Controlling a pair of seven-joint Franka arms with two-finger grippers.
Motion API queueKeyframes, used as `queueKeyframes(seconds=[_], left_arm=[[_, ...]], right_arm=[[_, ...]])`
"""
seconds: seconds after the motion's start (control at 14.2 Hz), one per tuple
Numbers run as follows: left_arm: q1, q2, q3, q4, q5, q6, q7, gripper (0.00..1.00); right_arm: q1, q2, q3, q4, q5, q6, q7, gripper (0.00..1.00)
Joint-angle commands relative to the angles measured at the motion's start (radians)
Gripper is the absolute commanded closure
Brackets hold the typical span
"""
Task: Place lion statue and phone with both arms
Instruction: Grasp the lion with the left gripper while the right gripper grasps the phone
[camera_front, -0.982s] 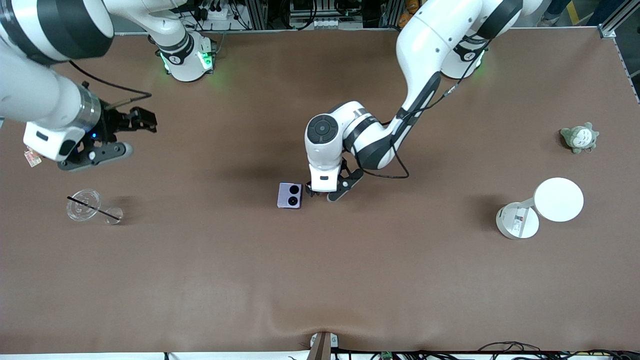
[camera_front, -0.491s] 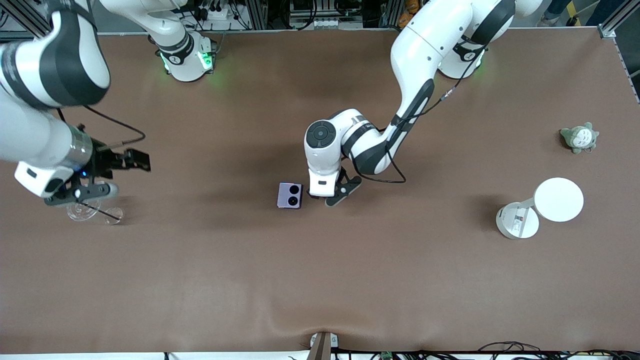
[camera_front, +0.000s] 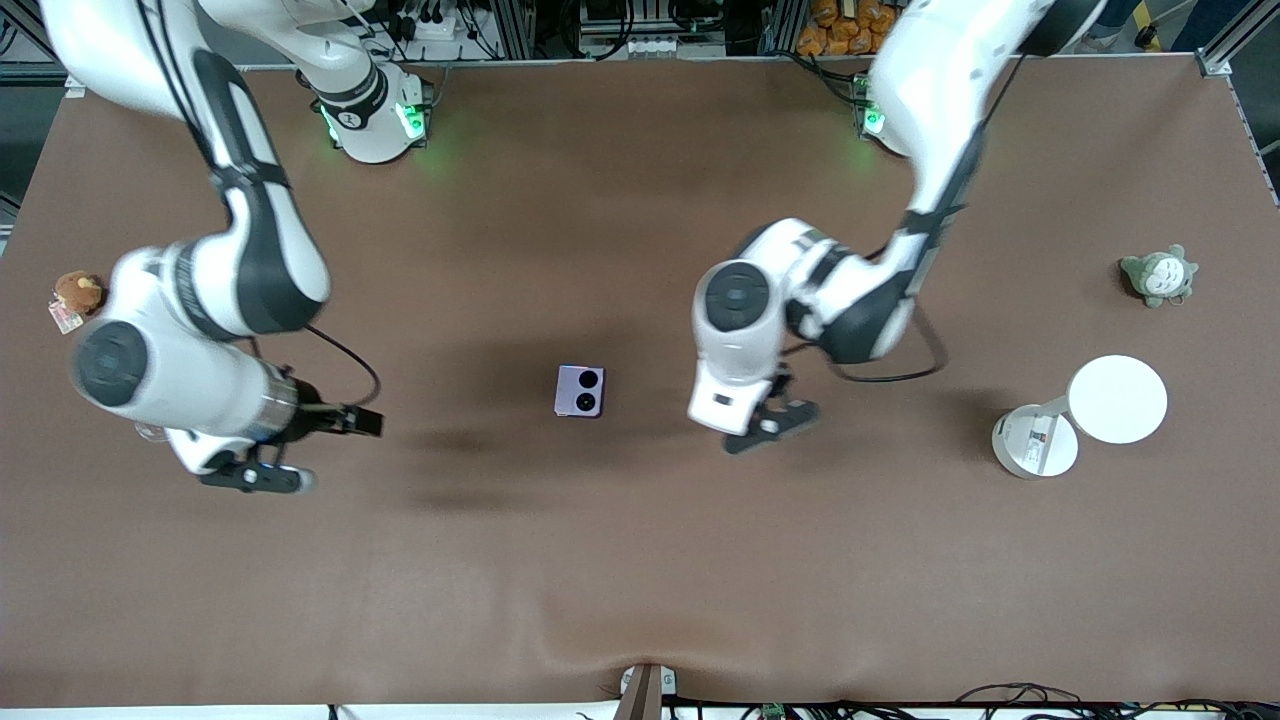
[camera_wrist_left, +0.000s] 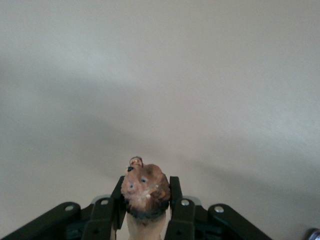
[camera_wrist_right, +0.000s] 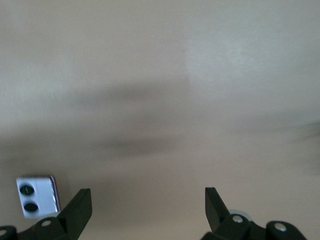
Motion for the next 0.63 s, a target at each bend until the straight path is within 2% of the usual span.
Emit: queueKeyframes(seconds=[0.0, 0.21, 0.28, 0.56], left_arm=[[0.134, -0.134, -0.047, -0.137, -0.041, -0.007, 0.224, 1.00], [0.288, -0.219, -0.062, -0.258, -0.041, 0.002, 0.503, 1.00], [0.340, -0.223, -0.064, -0.272, -0.041, 0.029, 0.591, 1.00], [0.425, -0.186, -0.067, -0.300, -0.041, 0.094, 0.679, 1.00]], right_arm=[[0.083, 0.063, -0.001, 0.024, 0.003, 0.078, 0.144, 0.00], [0.175, 0.150, -0.001, 0.065, -0.003, 0.120, 0.170, 0.00], [0.206, 0.166, -0.001, 0.064, -0.003, 0.146, 0.170, 0.00], [0.318, 0.198, -0.001, 0.055, -0.003, 0.198, 0.170, 0.00]])
